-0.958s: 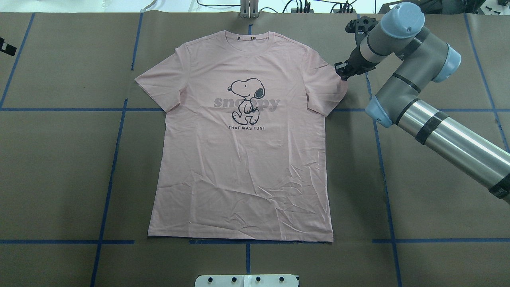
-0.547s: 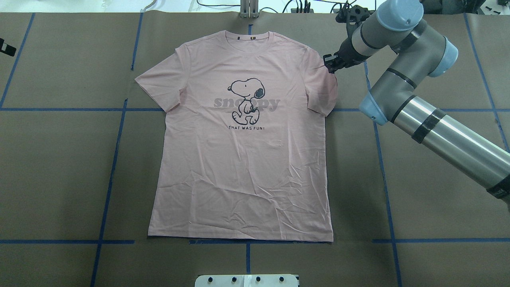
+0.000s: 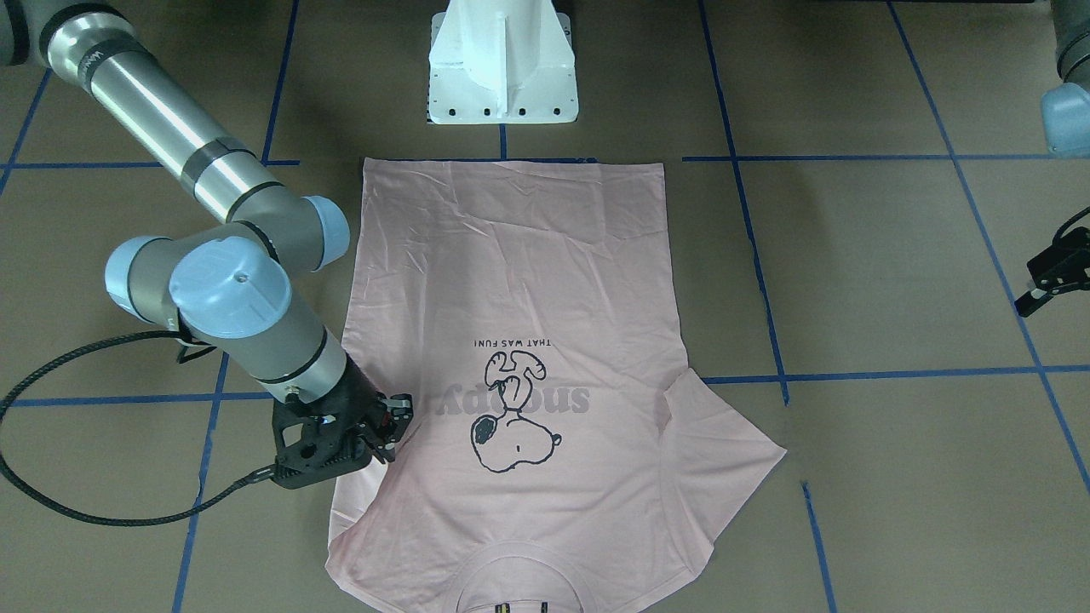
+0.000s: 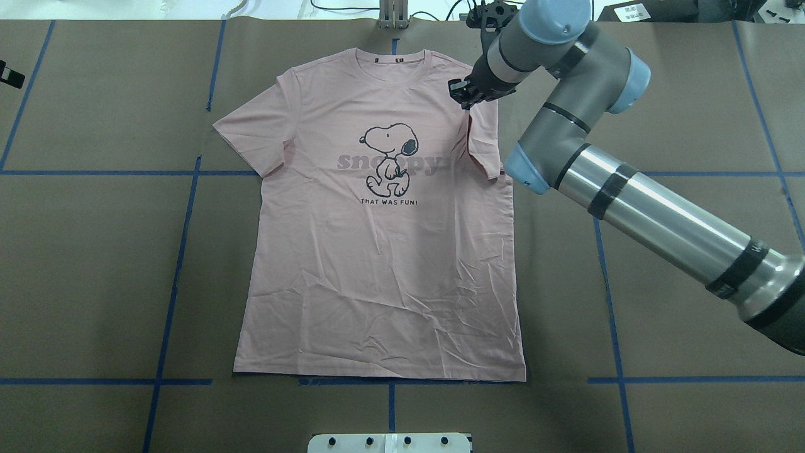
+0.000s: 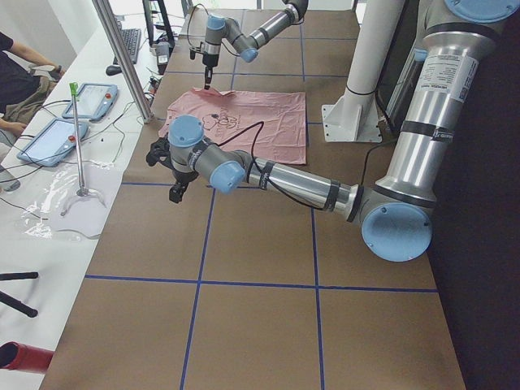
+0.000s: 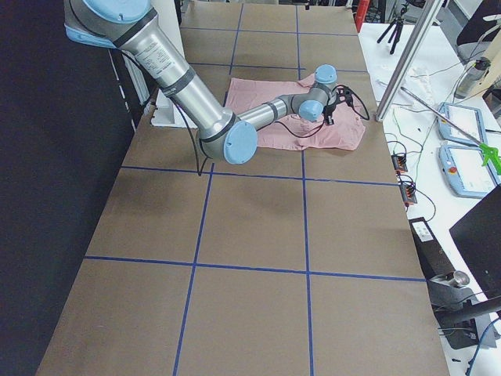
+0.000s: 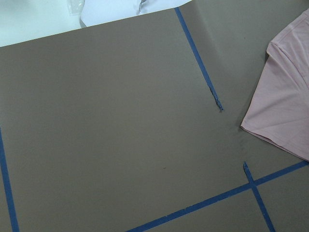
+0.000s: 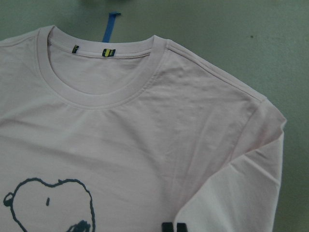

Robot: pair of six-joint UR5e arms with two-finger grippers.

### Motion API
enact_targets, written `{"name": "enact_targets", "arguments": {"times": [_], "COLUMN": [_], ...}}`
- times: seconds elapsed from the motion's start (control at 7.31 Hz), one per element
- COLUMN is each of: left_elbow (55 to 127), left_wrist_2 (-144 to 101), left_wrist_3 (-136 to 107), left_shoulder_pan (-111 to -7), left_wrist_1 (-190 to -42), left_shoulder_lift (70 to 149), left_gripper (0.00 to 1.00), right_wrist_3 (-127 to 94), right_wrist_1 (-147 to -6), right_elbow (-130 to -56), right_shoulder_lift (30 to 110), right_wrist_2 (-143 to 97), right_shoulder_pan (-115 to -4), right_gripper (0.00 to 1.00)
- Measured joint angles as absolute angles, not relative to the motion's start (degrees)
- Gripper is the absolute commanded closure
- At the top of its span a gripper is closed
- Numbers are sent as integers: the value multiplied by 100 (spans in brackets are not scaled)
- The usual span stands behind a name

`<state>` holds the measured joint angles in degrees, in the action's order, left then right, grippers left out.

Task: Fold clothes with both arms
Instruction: 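Grasp the sleeve with the right gripper and fold it inward onto the shirt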

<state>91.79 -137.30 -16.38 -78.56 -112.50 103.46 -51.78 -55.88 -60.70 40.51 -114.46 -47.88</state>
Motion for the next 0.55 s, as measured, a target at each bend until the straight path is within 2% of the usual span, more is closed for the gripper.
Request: {"name": "enact_targets", "arguments": {"times": [0.14,0.55], "left_elbow": [9182,9192], "left_wrist_2": [-13729,-13721], "left_wrist_3": [-1636,-1684], "left_shoulder_pan": [-7860,-7861], "left_wrist_1": [-11250,-11305], "left_shoulder_lift": [10345,10345], "left_gripper": [0,0], "right_wrist_3": [-5195,-5281], "right_wrist_1": [-5578,-5210], "right_elbow": [-5741,-5479], "right_shoulder_lift": [3786,3601], "right_wrist_2": [-11309,-11138], "right_shoulder_pan": [-4717,-4560], "right_gripper": [2,0]}}
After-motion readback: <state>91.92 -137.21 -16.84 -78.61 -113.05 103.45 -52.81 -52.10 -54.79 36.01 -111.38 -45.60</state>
